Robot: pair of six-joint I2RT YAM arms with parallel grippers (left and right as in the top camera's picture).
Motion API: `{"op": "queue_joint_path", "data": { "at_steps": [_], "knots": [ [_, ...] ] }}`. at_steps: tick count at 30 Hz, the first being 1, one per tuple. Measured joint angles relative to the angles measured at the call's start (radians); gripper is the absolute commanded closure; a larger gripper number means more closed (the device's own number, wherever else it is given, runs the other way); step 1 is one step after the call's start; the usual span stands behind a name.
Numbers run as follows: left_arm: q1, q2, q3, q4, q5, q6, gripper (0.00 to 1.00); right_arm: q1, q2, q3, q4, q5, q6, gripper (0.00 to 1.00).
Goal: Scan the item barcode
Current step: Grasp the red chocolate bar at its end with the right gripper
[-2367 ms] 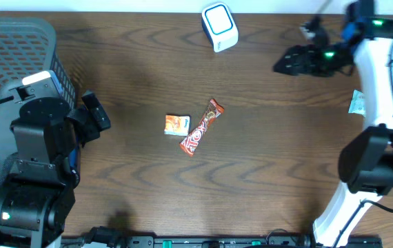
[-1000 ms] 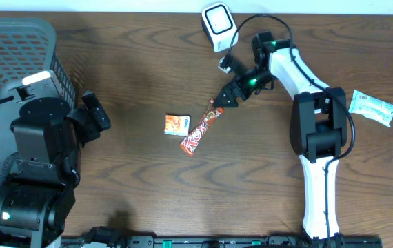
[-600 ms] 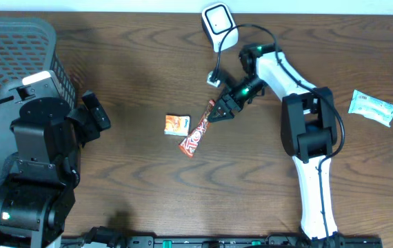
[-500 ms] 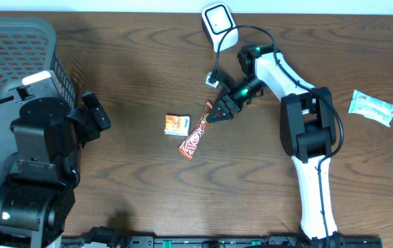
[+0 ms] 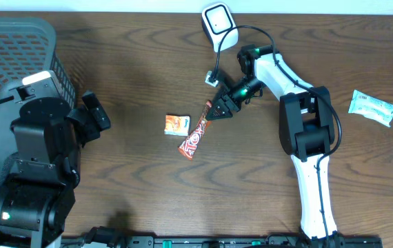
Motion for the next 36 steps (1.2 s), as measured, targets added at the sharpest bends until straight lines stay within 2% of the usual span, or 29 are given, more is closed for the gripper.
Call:
{"op": "queue_joint_path", "data": {
  "at_steps": [4, 5, 6, 7, 8, 9, 14, 26, 36],
  "knots": [
    [0.000, 0.000, 0.000, 0.000, 0.000, 0.000, 0.02, 0.000, 0.003, 0.000, 0.008, 0.004, -0.013, 0.42],
    [0.000, 0.000, 0.000, 0.000, 0.000, 0.000, 0.02, 0.000, 0.004, 0.000, 0.009, 0.004, -0.015, 0.46],
    [0.000, 0.000, 0.000, 0.000, 0.000, 0.000, 0.02, 0.000, 0.005, 0.000, 0.009, 0.004, -0.019, 0.51],
    [0.000, 0.000, 0.000, 0.000, 0.000, 0.000, 0.02, 0.000, 0.005, 0.000, 0.010, 0.007, -0.021, 0.62],
    [0.000, 0.000, 0.000, 0.000, 0.000, 0.000, 0.02, 0.000, 0.007, 0.000, 0.010, 0.012, -0.025, 0.79],
    [0.000, 0.000, 0.000, 0.000, 0.000, 0.000, 0.02, 0.000, 0.009, 0.000, 0.011, 0.020, -0.030, 0.85],
    [0.000, 0.000, 0.000, 0.000, 0.000, 0.000, 0.02, 0.000, 0.026, -0.001, -0.002, 0.040, -0.032, 0.99],
    [0.000, 0.000, 0.000, 0.000, 0.000, 0.000, 0.02, -0.001, 0.029, 0.013, -0.114, 0.082, -0.022, 0.99],
    [0.000, 0.000, 0.000, 0.000, 0.000, 0.000, 0.02, -0.043, 0.036, 0.105, -0.229, 0.168, 0.065, 0.98]
  ]
}}
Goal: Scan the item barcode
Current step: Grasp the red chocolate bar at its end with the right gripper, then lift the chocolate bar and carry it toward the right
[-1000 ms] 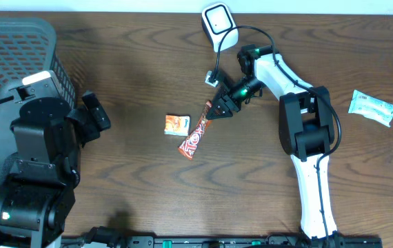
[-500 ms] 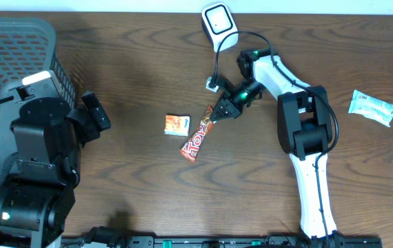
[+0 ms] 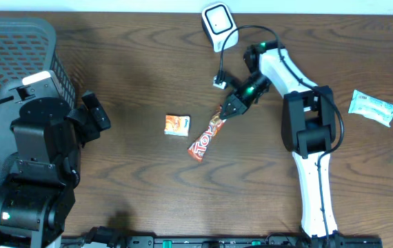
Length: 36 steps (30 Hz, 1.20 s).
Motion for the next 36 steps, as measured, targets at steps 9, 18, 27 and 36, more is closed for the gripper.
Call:
{"op": "queue_joint_path", "data": {
  "at_steps": [9, 18, 27, 36],
  "knots": [
    [0.000, 0.000, 0.000, 0.000, 0.000, 0.000, 0.02, -0.064, -0.144, 0.001, -0.031, 0.196, 0.109, 0.98],
    [0.000, 0.000, 0.000, 0.000, 0.000, 0.000, 0.02, -0.071, -0.449, 0.013, -0.048, 0.651, 0.351, 0.98],
    [0.000, 0.000, 0.000, 0.000, 0.000, 0.000, 0.02, -0.014, -0.529, 0.015, -0.063, 1.006, 0.562, 0.99],
    [0.000, 0.000, 0.000, 0.000, 0.000, 0.000, 0.02, 0.061, -0.529, -0.107, 0.026, 1.324, 0.779, 0.98]
  ]
}}
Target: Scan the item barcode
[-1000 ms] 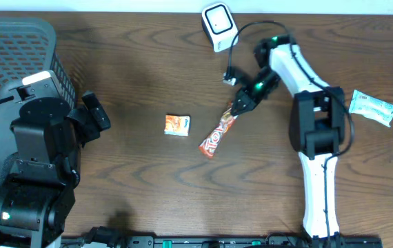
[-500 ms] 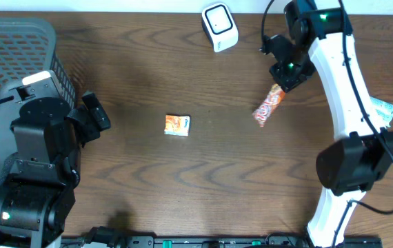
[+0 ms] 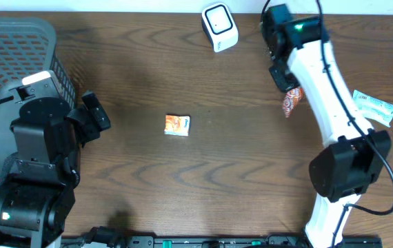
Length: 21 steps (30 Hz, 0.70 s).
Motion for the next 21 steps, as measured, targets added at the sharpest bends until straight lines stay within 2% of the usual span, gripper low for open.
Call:
{"op": "queue_joint_path", "data": {
  "at_steps": [4, 13, 17, 21],
  "knots": [
    [0.000, 0.000, 0.000, 0.000, 0.000, 0.000, 0.02, 0.056, 0.000, -0.089, 0.090, 0.129, 0.077, 0.98],
    [0.000, 0.000, 0.000, 0.000, 0.000, 0.000, 0.02, 0.227, 0.000, -0.367, 0.352, 0.243, 0.158, 0.98],
    [0.000, 0.000, 0.000, 0.000, 0.000, 0.000, 0.02, 0.308, 0.000, -0.486, 0.425, 0.240, 0.195, 0.99],
    [0.000, 0.000, 0.000, 0.000, 0.000, 0.000, 0.02, 0.384, 0.000, -0.551, 0.433, 0.151, 0.226, 0.99]
  ]
}}
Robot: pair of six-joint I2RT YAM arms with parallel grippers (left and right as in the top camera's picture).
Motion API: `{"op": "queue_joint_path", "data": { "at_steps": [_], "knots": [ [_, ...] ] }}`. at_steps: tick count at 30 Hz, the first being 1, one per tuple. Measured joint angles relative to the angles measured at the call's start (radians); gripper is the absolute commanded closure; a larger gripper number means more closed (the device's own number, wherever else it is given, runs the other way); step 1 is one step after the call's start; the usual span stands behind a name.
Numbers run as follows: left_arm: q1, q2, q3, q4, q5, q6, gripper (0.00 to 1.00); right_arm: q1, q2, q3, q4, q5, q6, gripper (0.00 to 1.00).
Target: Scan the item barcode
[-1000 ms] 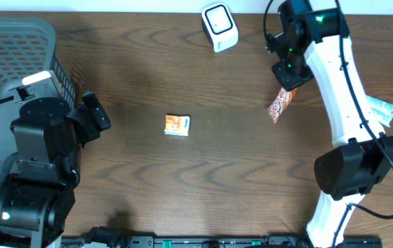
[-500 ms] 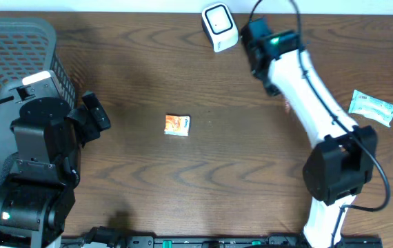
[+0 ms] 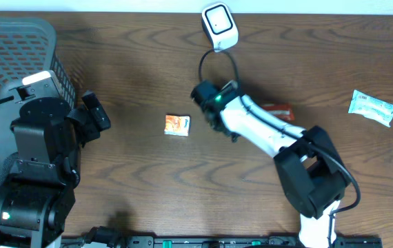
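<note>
The red-orange candy bar (image 3: 278, 109) lies level right of the table's middle, and only part of it shows from behind my right arm (image 3: 252, 124). That arm reaches left across the table, its dark joint (image 3: 209, 98) with a green light below the scanner. Its fingers are hidden under the arm, so I cannot tell whether they grip the bar. The white barcode scanner (image 3: 218, 25) stands at the far edge, its black cable (image 3: 203, 60) looping down to the arm. My left gripper (image 3: 94, 111) rests at the left, away from the items, and its jaw gap does not show.
A small orange-and-white packet (image 3: 177, 125) lies left of the right arm's joint. A pale blue-white sachet (image 3: 372, 107) lies at the far right. A grey mesh basket (image 3: 17, 48) fills the left rear corner, behind the left arm's bulk (image 3: 38, 165).
The right arm stood tall at the right rear with the candy bar hanging from its gripper. Now it is folded low and reaches left, and the bar shows level beside it, slightly further left.
The right gripper was shut on the upper end of the candy bar lying mid-table. Then the bar was further right, still in its grip. Then it hung right of the scanner, and now it shows level behind the folded arm. The left arm never moved.
</note>
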Motion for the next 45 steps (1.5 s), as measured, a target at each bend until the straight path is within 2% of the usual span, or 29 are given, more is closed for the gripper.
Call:
{"op": "queue_joint_path", "data": {
  "at_steps": [6, 12, 28, 35, 45],
  "knots": [
    [0.000, 0.000, 0.000, 0.000, 0.000, 0.000, 0.02, 0.097, 0.000, -0.010, 0.055, -0.183, 0.018, 0.99],
    [0.000, 0.000, 0.000, 0.000, 0.000, 0.000, 0.02, 0.118, 0.000, -0.010, 0.111, -0.346, 0.026, 0.99],
    [0.000, 0.000, 0.000, 0.000, 0.000, 0.000, 0.02, 0.118, 0.000, -0.010, 0.121, -0.480, 0.027, 0.99],
    [0.000, 0.000, 0.000, 0.000, 0.000, 0.000, 0.02, 0.106, -0.021, -0.007, 0.058, -0.554, 0.017, 0.99],
    [0.000, 0.000, 0.000, 0.000, 0.000, 0.000, 0.02, 0.077, -0.202, 0.040, -0.094, -0.618, -0.085, 0.99]
  ]
}}
